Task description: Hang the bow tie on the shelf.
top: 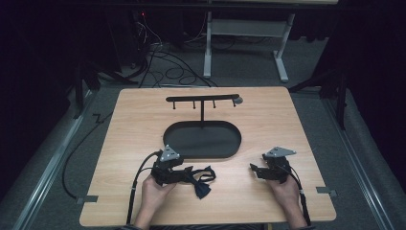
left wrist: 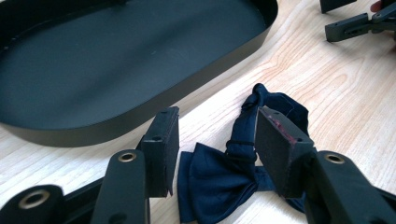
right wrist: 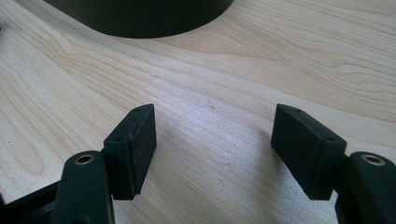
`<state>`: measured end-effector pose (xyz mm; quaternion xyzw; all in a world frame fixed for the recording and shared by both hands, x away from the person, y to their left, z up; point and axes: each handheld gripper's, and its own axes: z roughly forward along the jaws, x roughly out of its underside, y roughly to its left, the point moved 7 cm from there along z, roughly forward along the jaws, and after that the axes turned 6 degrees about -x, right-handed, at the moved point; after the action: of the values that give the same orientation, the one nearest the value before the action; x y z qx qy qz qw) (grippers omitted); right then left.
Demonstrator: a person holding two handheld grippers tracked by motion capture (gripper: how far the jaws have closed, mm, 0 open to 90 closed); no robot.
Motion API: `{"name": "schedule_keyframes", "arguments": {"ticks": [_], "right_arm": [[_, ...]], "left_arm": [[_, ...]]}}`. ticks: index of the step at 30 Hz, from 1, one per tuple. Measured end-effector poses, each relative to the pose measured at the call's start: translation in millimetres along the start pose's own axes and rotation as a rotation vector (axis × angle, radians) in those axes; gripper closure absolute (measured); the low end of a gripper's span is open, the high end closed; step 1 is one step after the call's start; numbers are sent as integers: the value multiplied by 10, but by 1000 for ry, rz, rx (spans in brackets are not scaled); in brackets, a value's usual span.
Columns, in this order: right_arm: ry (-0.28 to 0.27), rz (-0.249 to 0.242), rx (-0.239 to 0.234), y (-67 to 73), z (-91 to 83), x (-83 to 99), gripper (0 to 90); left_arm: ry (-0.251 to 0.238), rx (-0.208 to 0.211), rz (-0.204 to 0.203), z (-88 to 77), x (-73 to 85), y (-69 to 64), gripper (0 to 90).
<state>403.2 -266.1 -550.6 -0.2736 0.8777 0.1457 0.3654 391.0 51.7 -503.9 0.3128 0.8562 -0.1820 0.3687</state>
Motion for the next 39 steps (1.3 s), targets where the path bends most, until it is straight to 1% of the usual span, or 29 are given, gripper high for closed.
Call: {"name": "schedule_keyframes", "arguments": {"ticks": [2, 3, 4, 9, 15, 16, 22, 24, 26, 27, 31, 33, 36, 37, 39], "right_arm": [[0, 0, 0, 0, 0, 0, 325], [0, 0, 0, 0, 0, 0, 325], [1, 5, 0, 3, -1, 1, 325], [0, 1, 0, 1, 0, 0, 325], [0, 0, 0, 0, 0, 0, 325], [0, 0, 0, 0, 0, 0, 325], [1, 4, 0, 3, 0, 1, 325], [0, 0, 0, 0, 0, 0, 325], [1, 6, 0, 5, -1, 2, 325], [0, 1, 0, 1, 0, 0, 325], [1, 5, 0, 3, -1, 1, 325], [1, 7, 0, 4, -1, 2, 325], [0, 8, -1, 4, -2, 2, 325], [0, 8, -1, 4, -2, 2, 324], [1, 7, -1, 4, -2, 2, 323]], "left_arm": [[4, 8, 4, 28, -6, -17, 504], [4, 1, 8, 35, -9, -17, 504], [7, 11, 7, 52, -10, -33, 504], [14, -6, 24, 102, -16, -56, 509], [30, 4, 43, 191, -7, -126, 511], [34, 6, 49, 204, -5, -131, 511], [43, 10, 50, 274, 2, -150, 523], [54, 9, 57, 304, 14, -161, 525], [64, 5, 67, 333, 27, -169, 534], [68, 5, 72, 347, 33, -172, 541], [87, -3, 95, 397, 63, -180, 587], [96, -5, 99, 416, 73, -182, 626], [113, -11, 121, 428, 87, -186, 698], [117, -14, 128, 429, 92, -189, 749], [119, -26, 141, 430, 100, -190, 766]]}}
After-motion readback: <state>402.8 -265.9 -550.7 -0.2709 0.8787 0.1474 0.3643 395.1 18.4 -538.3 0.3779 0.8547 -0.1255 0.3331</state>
